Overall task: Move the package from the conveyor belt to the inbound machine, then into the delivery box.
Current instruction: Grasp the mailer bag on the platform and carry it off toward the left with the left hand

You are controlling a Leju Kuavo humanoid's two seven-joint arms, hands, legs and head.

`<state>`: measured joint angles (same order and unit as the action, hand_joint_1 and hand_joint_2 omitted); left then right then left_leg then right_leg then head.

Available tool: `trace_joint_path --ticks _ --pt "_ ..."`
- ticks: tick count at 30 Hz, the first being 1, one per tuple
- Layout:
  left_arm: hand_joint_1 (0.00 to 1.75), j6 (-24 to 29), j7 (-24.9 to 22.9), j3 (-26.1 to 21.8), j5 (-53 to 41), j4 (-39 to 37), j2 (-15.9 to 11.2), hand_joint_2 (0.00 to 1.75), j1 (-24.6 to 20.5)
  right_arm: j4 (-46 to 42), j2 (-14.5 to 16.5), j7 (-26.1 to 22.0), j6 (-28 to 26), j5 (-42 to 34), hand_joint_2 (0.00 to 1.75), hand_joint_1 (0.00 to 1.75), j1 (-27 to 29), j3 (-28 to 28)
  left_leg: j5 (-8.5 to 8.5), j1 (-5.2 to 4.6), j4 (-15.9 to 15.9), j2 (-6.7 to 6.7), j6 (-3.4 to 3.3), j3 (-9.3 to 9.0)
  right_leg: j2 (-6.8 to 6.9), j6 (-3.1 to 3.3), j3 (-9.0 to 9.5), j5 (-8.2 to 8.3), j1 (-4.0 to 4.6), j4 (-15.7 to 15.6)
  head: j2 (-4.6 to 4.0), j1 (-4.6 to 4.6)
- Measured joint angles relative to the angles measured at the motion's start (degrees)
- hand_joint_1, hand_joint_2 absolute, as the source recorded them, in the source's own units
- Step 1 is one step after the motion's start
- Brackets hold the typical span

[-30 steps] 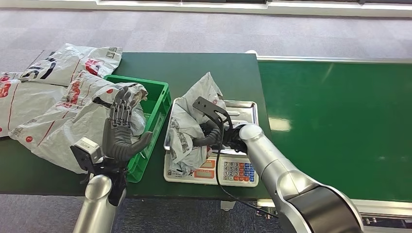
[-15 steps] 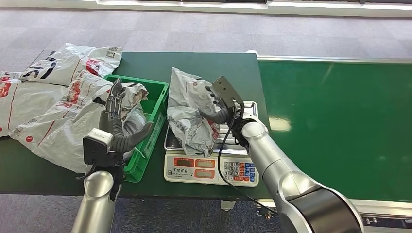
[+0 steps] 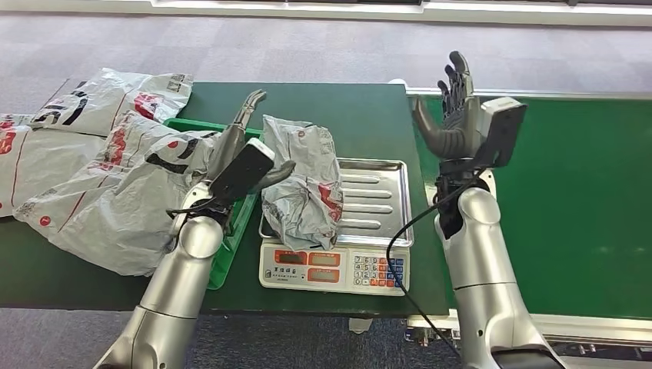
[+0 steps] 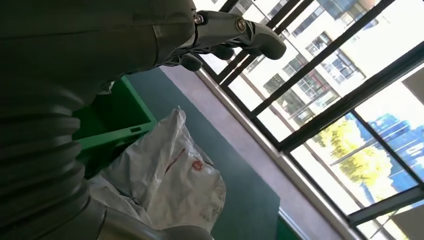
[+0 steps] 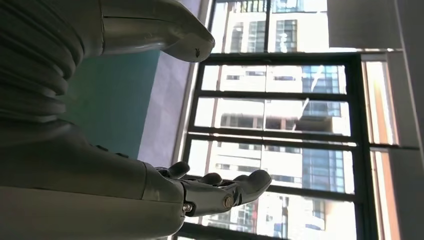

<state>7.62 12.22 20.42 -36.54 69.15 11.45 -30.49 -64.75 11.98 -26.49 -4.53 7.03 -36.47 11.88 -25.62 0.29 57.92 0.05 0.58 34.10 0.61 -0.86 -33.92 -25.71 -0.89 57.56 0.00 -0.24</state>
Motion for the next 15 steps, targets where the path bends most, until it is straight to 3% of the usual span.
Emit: trace_joint_path --ticks 3,9,15 --pt "0.00 -1.45 -4.59 1.53 -5.23 -5.65 0.65 1.75 -2.46 -6.24 -1.10 -4.26 -4.92 1.41 1.75 0.00 5.80 -1.26 -0.02 -0.01 0.00 0.01 -0.01 0.03 -0.02 0.00 -0.04 0.00 -0.01 -0.01 0.00 0.00" --pt "0.00 -7.33 -11.64 3.21 -14.05 -19.83 1.36 1.75 -6.91 -17.16 -2.82 -9.52 -21.28 6.45 1.75 0.00 15.42 -2.27 -0.06 -0.01 -0.04 0.19 0.03 0.05 -0.17 0.00 -0.11 -0.02 0.01 0.00 -0.01 0.03" --pt "0.00 -8.38 -12.07 3.37 -15.70 -29.44 1.83 1.75 -9.46 -23.15 -4.42 -10.27 -24.58 6.90 1.75 0.00 21.49 -2.49 -0.08 0.00 -0.06 0.37 0.06 0.07 -0.37 0.01 -0.19 0.00 0.00 0.01 -0.01 0.05"
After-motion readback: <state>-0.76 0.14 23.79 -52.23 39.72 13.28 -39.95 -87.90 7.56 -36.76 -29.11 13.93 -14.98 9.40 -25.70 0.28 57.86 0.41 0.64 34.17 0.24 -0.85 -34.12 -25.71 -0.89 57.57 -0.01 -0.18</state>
